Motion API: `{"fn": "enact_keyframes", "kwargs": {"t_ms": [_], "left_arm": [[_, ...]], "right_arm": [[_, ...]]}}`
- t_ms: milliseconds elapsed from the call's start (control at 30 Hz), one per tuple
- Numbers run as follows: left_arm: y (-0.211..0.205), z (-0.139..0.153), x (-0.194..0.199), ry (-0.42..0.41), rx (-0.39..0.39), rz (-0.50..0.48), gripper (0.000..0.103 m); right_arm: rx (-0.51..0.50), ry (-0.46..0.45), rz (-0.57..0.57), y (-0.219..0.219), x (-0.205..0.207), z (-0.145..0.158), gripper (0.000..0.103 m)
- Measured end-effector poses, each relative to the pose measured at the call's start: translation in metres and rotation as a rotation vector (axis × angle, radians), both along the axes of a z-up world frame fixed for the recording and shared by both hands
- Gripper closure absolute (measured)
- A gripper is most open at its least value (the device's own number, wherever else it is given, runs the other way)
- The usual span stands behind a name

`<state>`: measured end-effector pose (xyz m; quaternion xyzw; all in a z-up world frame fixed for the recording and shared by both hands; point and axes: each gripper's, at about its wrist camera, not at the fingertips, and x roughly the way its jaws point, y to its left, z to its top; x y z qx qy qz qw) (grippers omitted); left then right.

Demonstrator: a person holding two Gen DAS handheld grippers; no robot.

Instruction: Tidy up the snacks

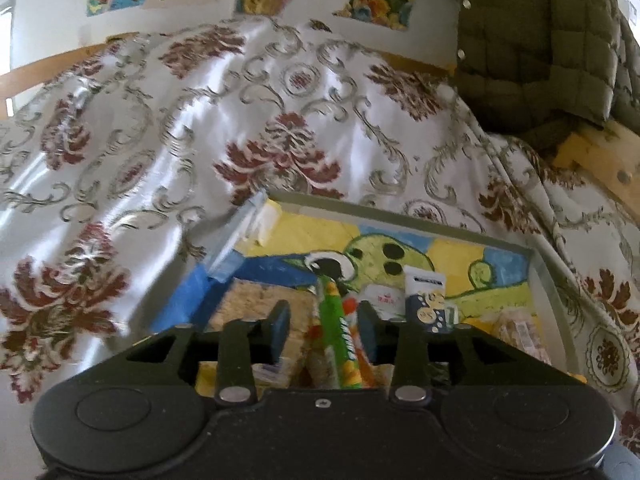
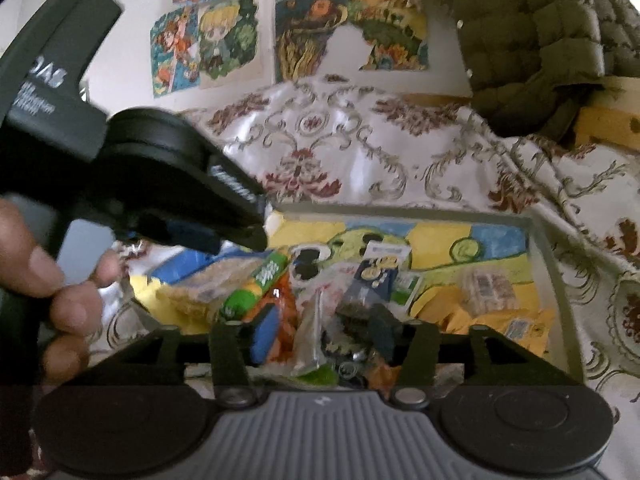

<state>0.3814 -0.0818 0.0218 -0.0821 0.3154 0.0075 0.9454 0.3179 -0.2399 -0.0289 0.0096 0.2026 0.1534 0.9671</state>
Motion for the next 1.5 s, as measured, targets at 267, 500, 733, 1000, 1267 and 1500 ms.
{"fn": "enact_keyframes", "kwargs": {"t_ms": [267, 500, 733, 1000, 1267, 1500], "left_arm": [[0.025, 0.019, -0.042, -0.102, 0.021, 0.06, 0.028], [0.041, 0.032, -0.087, -0.184, 0.04, 0.103, 0.015], [0.044, 0.034, -0.141, -0.245, 0.037, 0.124, 0.004], [0.045, 0.032, -0.193, -0.278, 0.049, 0.133, 0.001], [0.044, 0.03, -0.238, -0.283, 0.003, 0.126, 0.001], [0.053, 0.023, -0.282, -0.258, -0.025, 0.14, 0.001]], "right_arm": [[0.055, -0.068, -0.055, -0.008, -0.014, 0.018, 0.027], [0.146, -0.08, -0.11, -0.023, -0.034, 0.03, 0.007], [0.122, -0.107, -0.14, -0.031, -0.067, 0.035, 0.0], [0.143, -0.155, -0.196, -0.042, -0.108, 0.047, 0.0], [0.092, -0.191, -0.233, -0.042, -0.158, 0.054, 0.0], [0.108, -0.179, -0.261, -0.046, -0.206, 0.059, 0.0]]}}
